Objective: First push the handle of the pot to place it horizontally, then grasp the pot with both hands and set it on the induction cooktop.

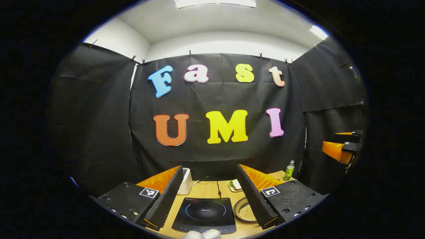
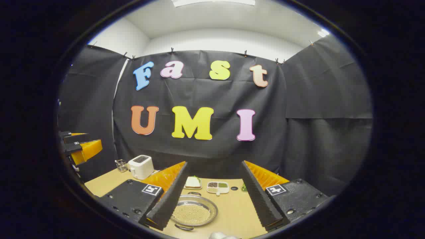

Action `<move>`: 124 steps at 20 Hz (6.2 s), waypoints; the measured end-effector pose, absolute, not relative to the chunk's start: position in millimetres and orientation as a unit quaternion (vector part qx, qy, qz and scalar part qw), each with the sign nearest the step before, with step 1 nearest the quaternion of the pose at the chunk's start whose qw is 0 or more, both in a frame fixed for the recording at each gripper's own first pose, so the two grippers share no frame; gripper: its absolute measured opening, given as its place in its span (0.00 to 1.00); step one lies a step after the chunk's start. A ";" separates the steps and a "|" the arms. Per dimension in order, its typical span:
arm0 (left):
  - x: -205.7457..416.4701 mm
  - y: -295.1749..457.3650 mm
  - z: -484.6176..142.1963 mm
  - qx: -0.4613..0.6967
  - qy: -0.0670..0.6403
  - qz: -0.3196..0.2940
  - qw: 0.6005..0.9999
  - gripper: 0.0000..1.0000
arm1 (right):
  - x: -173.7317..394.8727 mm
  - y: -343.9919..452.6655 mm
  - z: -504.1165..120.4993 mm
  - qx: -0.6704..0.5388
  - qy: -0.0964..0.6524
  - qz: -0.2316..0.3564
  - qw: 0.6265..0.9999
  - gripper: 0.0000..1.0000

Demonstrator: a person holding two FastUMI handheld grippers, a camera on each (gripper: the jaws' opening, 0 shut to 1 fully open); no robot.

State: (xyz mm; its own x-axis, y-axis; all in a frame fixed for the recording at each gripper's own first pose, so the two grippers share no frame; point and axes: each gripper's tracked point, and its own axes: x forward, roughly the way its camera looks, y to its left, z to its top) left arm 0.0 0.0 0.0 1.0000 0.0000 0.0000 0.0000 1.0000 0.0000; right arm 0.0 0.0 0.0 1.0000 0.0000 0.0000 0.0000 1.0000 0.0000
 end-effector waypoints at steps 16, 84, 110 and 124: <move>-6.2 7.8 -0.3 0.004 -0.001 0.008 1.000 0.96 | -4.0 11.8 -1.1 0.000 0.002 0.007 1.000 0.96; -2.3 47.7 -70.2 -0.006 0.072 0.049 0.996 0.96 | -0.4 145.5 -421.0 0.010 0.450 0.133 0.883 0.01; 15.0 10.4 -68.4 -0.005 0.078 0.036 0.996 0.96 | 25.4 15.7 -427.9 0.011 0.462 0.053 0.885 0.04; 27.4 -4.8 -82.1 -0.003 0.097 0.063 0.993 0.96 | 75.5 -44.1 -432.1 -0.063 0.469 0.069 0.878 0.01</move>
